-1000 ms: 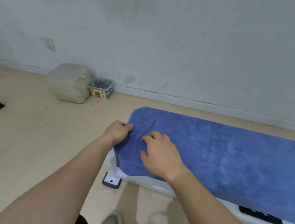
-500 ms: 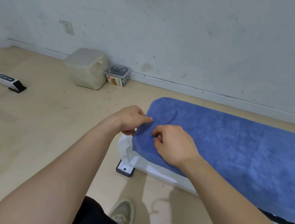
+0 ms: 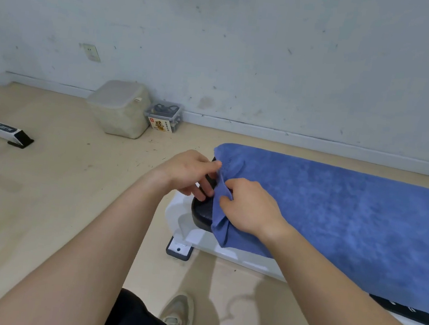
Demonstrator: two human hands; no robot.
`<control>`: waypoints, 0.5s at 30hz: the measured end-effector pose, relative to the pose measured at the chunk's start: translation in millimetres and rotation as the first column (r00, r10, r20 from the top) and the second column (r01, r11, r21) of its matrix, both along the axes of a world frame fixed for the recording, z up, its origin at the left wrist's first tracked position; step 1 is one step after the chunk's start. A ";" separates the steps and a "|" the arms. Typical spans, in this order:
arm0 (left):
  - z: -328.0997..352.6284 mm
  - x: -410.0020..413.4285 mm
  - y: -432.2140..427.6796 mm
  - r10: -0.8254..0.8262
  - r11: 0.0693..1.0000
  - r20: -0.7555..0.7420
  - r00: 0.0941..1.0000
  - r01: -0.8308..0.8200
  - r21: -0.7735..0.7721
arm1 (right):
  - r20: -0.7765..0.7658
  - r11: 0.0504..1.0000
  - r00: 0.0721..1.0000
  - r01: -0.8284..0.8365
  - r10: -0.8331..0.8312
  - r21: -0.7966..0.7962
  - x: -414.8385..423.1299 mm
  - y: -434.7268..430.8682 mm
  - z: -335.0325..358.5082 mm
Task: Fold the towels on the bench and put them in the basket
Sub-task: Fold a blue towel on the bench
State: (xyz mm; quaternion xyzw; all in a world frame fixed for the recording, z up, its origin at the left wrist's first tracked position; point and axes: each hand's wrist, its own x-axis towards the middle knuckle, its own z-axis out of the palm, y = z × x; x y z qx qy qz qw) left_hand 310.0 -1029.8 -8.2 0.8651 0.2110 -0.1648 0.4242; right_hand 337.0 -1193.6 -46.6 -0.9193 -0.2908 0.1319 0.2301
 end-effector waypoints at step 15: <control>-44.3 147.8 26.8 0.193 0.976 0.100 0.976 -0.202 0.085 | 0.009 0.987 0.987 -0.160 0.160 -0.021 2.5 -5.3 -10.8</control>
